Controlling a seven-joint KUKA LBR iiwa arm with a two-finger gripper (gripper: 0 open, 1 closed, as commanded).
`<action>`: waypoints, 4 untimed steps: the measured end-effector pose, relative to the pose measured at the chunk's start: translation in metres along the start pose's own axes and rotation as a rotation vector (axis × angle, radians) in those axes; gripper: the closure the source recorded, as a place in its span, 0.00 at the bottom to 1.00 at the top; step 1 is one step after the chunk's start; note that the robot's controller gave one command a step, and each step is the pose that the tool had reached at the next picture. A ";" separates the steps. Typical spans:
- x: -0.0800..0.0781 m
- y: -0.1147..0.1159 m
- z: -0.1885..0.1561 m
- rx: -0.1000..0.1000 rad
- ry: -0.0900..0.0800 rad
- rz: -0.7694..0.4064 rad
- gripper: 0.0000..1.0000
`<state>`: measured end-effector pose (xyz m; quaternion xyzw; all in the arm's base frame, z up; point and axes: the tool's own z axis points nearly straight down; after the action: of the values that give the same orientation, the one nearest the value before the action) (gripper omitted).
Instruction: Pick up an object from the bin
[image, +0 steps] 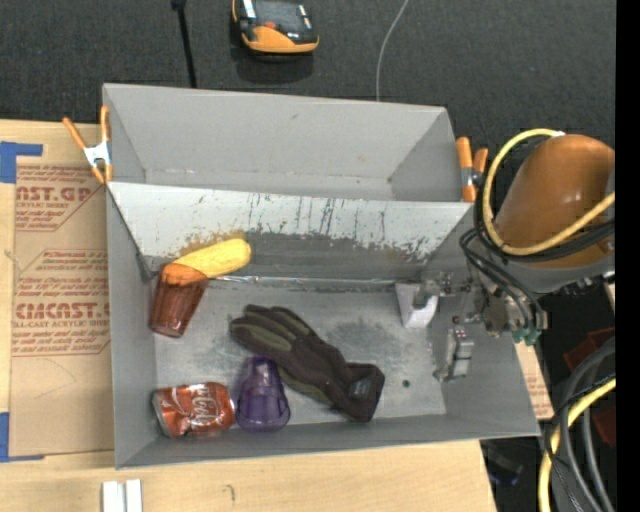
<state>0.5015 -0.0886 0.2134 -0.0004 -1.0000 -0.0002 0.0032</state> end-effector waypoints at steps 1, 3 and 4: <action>-0.002 0.000 -0.004 0.001 -0.008 -0.001 0.00; 0.002 0.078 0.073 -0.001 -0.003 0.067 0.00; 0.023 0.119 0.080 -0.001 -0.004 0.004 0.00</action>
Offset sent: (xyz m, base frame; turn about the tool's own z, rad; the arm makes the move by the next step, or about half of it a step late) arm 0.0046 0.0967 -0.1434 0.0000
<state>0.4785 0.0309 0.1334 -0.0026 -1.0000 -0.0008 0.0014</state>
